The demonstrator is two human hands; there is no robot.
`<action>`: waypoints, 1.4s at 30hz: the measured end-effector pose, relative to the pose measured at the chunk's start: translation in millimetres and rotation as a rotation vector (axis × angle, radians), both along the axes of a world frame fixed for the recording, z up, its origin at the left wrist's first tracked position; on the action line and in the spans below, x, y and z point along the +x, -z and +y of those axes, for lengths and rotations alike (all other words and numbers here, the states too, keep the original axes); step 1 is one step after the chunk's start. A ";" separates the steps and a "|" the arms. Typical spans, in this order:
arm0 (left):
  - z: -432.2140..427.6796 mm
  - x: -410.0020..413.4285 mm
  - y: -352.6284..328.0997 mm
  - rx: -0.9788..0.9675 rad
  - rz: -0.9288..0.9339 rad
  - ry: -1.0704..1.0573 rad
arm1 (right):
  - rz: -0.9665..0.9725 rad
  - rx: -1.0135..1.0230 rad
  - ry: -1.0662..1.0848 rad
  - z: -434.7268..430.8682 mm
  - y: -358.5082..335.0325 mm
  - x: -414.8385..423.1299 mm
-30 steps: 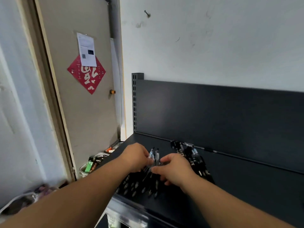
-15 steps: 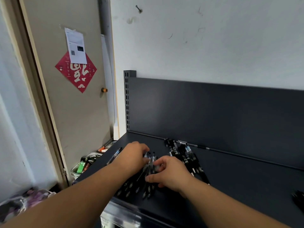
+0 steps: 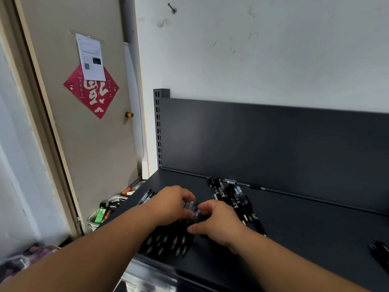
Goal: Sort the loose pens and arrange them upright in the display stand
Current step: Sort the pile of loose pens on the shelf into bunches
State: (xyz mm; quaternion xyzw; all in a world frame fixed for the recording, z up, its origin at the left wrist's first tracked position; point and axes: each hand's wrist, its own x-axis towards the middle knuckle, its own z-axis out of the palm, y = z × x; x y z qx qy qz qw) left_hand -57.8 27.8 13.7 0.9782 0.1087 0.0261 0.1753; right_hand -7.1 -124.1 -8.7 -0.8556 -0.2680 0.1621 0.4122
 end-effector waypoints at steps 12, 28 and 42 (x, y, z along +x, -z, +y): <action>0.1 11.6 -5.2 -0.027 0.004 0.002 | -0.095 -0.013 0.069 -21.5 -10.2 26.0; -49.9 88.2 -1.7 0.033 -0.035 -0.166 | -0.312 -0.285 0.198 -64.4 -22.6 108.9; -55.9 105.1 -11.7 -0.030 0.229 -0.314 | -0.200 -0.418 0.105 -47.6 -15.9 125.4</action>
